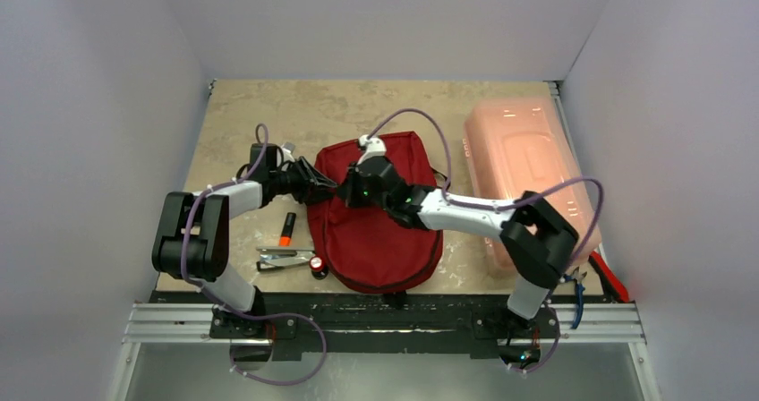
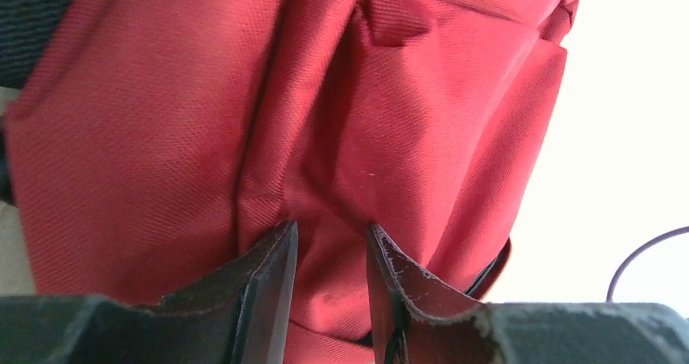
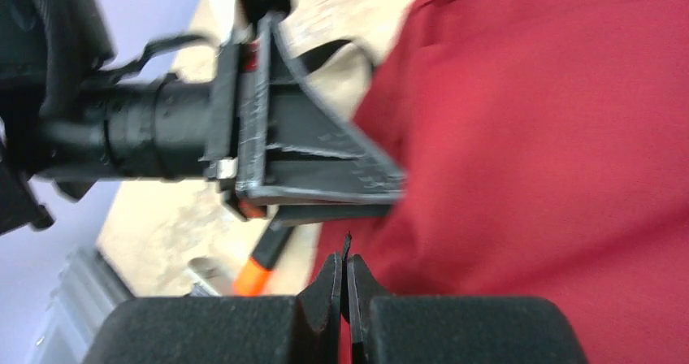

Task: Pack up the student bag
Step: Unzip the student bag at the center of the board.

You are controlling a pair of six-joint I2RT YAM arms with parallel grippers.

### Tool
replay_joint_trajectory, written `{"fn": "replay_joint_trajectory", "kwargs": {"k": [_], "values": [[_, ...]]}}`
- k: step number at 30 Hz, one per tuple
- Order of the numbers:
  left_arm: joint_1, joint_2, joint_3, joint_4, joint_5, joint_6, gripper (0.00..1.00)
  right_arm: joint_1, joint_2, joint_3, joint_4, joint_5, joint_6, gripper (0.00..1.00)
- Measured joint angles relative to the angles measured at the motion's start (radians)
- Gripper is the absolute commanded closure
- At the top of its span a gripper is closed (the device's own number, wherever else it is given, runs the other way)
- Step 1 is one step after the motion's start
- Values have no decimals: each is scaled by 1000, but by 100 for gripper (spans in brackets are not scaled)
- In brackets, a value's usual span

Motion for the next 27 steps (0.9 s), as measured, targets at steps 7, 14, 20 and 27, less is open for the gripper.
{"fn": "replay_joint_trajectory", "kwargs": {"k": [7, 14, 20, 27], "values": [[-1, 0, -26, 93, 50, -29, 65, 51, 179, 31, 165, -180, 56, 100], [-1, 0, -61, 194, 80, -94, 65, 15, 95, 15, 137, -175, 40, 100], [-1, 2, -67, 259, 106, -130, 65, 18, 72, 54, 89, -125, -11, 100], [-1, 8, -76, 275, 107, -142, 65, 78, 261, 129, 85, -161, -11, 100]]}}
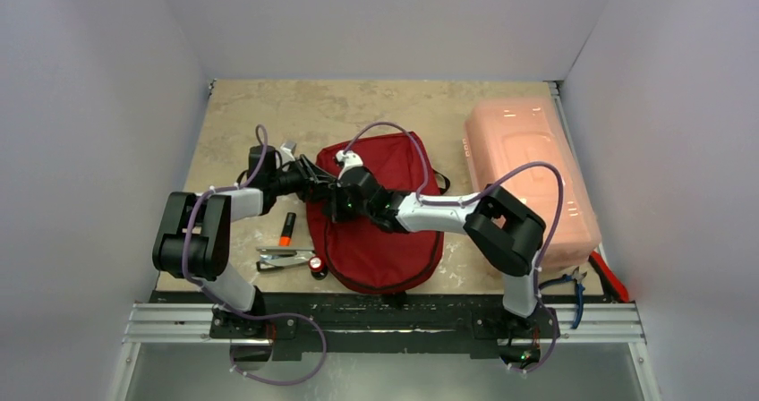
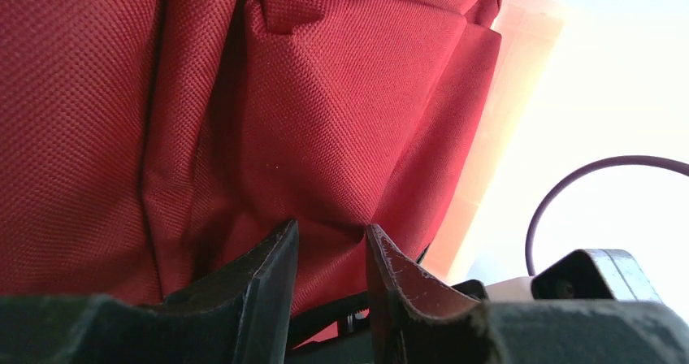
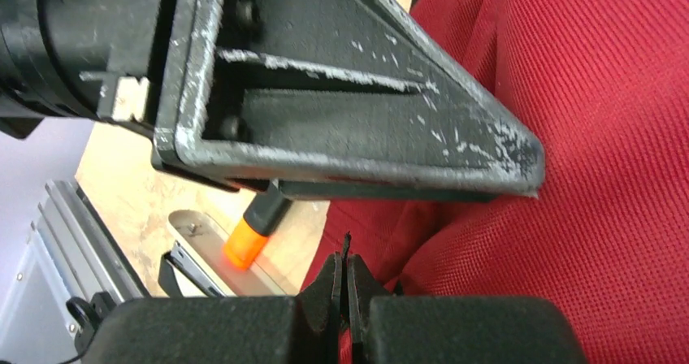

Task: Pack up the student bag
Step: Unzip the student bag at the center of the board.

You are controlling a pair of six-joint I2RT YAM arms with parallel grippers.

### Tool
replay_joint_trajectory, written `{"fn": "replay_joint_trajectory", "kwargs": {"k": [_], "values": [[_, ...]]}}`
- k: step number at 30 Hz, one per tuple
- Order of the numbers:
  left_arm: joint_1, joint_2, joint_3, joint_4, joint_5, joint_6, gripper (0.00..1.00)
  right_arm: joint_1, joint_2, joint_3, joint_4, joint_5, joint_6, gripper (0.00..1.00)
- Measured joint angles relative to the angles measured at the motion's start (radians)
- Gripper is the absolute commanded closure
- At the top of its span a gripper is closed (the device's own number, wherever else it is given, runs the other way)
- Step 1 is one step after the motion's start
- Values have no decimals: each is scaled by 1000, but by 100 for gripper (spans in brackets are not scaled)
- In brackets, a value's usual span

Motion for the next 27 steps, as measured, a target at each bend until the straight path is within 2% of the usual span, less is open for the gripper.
{"fn": "replay_joint_trajectory", "kwargs": {"k": [3, 4, 7, 8, 9, 13, 17, 20, 23, 27], "values": [[0, 0, 0, 2, 4, 0, 64, -1, -15, -24, -2, -19, -1, 93], [0, 0, 0, 3, 4, 1, 64, -4, -35, -27, -6, -29, -1, 86], [0, 0, 0, 1, 4, 6, 60, -13, -110, -27, -43, -33, -13, 58], [0, 0, 0, -4, 4, 10, 58, -16, -147, -27, -66, -27, -16, 51], [0, 0, 0, -10, 3, 17, 56, -21, -186, -27, -90, -20, -20, 50], [-1, -28, 3, -64, -4, 58, 50, -64, -340, -36, -186, -2, -34, 49], [-14, -88, 35, -157, -27, 129, 46, -162, -459, -106, -235, 5, -38, 53], [-30, -136, 65, -222, -47, 188, 44, -198, -485, -154, -260, 24, -44, 57], [-36, -196, 79, -304, -66, 249, 42, -188, -484, -232, -245, 18, -43, 68], [-37, -289, 98, -449, -101, 345, 37, -166, -482, -378, -190, 13, -23, 69]]}}
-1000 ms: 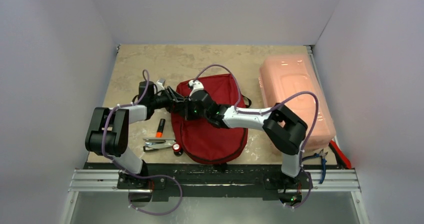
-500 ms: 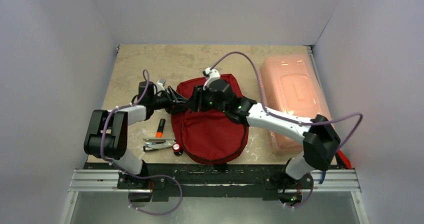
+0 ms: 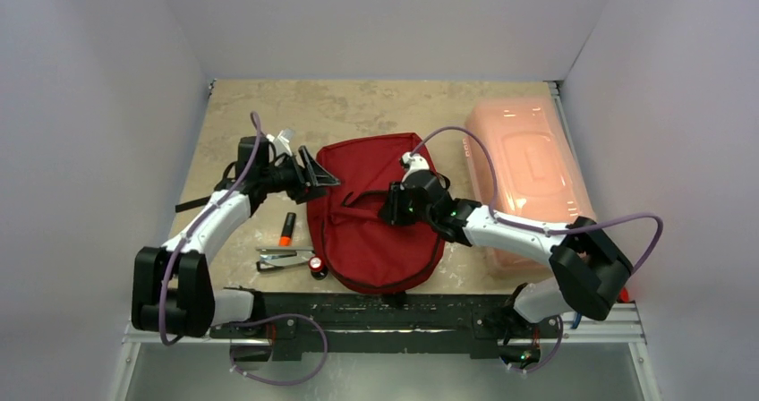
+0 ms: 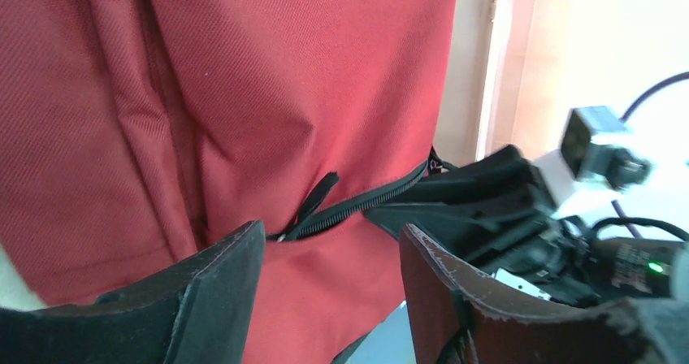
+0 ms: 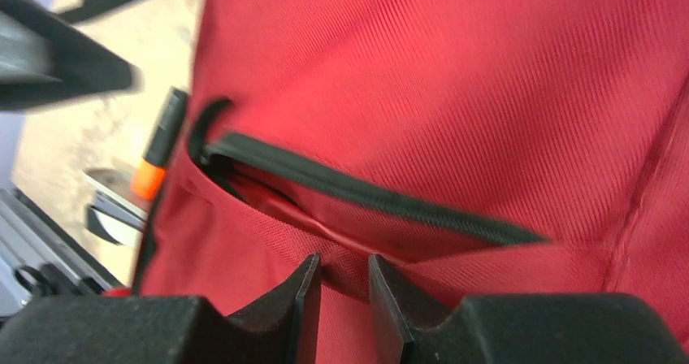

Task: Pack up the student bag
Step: Unzip the student bag at the center of the board.

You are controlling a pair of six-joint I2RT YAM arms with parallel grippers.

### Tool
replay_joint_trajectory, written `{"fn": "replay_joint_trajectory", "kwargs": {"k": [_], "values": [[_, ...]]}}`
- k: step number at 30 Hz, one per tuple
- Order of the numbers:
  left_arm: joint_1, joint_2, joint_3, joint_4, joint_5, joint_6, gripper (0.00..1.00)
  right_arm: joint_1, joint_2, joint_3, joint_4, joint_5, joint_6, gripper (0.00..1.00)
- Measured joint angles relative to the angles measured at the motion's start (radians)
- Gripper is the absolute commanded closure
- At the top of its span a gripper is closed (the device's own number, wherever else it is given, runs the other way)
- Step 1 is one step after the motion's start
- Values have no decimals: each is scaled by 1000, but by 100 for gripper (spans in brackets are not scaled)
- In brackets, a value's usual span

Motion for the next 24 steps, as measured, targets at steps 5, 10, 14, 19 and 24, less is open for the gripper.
{"fn": "replay_joint_trajectory", "kwargs": {"k": [5, 10, 14, 19, 24], "values": [[-1, -162, 17, -170, -78, 120, 32, 11, -15, -127, 99, 24, 7, 68], [1, -208, 53, -313, -187, 204, 31, 16, -16, -118, 104, 48, -11, 56], [3, -183, 55, -429, -264, 209, 30, 32, -38, -98, 81, 44, -39, 35], [-56, -318, 23, -603, -399, 148, 29, 106, -125, -69, 24, 90, -86, 21], [-148, -457, 64, -798, -555, 106, 27, 235, -124, 19, -26, 119, -153, 1]]}}
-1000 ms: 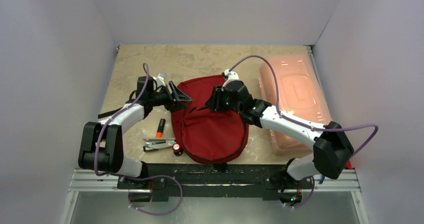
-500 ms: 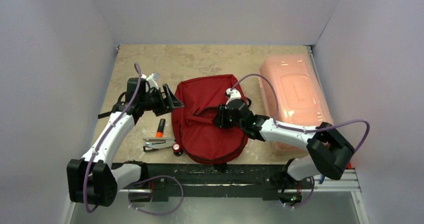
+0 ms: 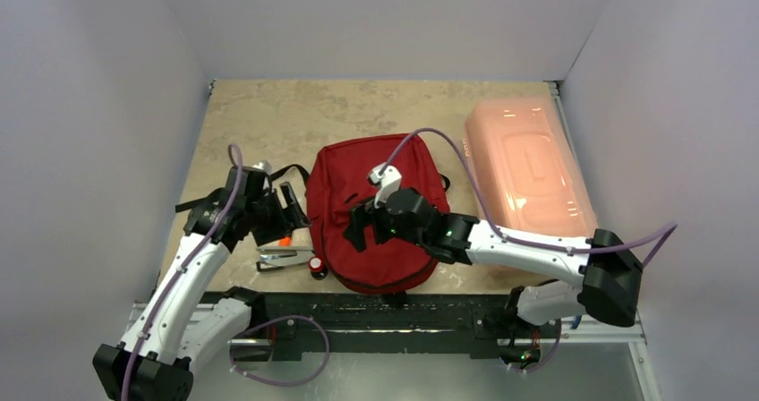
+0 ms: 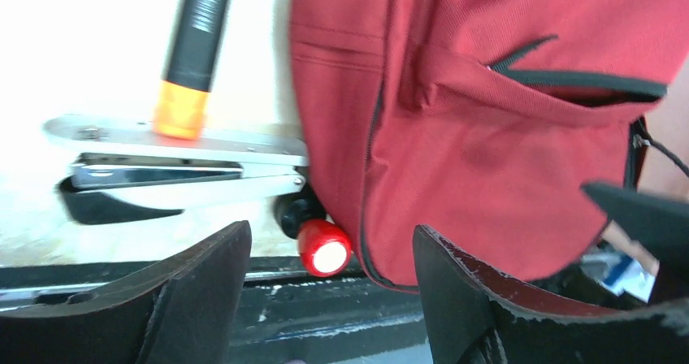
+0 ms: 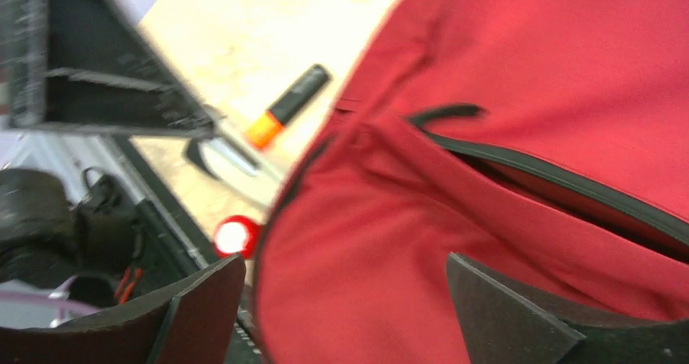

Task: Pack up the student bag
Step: Unzip the student bag at the center of the board, then pick up the personal item from the center of the board.

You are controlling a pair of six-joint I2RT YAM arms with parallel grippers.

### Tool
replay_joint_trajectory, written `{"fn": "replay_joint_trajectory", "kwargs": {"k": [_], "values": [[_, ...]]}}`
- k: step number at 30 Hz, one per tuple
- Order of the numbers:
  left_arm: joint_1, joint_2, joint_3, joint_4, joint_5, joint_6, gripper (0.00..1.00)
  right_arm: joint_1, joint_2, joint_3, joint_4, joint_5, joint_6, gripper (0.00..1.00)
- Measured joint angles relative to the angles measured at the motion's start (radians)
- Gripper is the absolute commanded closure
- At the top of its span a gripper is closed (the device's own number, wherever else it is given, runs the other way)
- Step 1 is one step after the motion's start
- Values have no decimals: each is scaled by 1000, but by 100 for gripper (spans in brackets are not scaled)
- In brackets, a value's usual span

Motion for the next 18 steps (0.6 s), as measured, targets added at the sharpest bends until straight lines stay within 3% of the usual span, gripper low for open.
{"fn": "replay_joint_trajectory", "kwargs": {"k": [2, 8, 13, 18], "values": [[1, -15, 33, -44, -70, 0, 26, 66, 48, 69, -10, 4, -32, 2], [10, -31, 193, -128, -246, 47, 25, 230, 340, 381, -79, 28, -100, 18], [46, -75, 238, -144, -319, 113, 25, 280, 488, 470, -131, 49, -118, 23], [56, -99, 235, -152, -327, 162, 25, 287, 580, 519, -207, 96, -129, 35]]}}
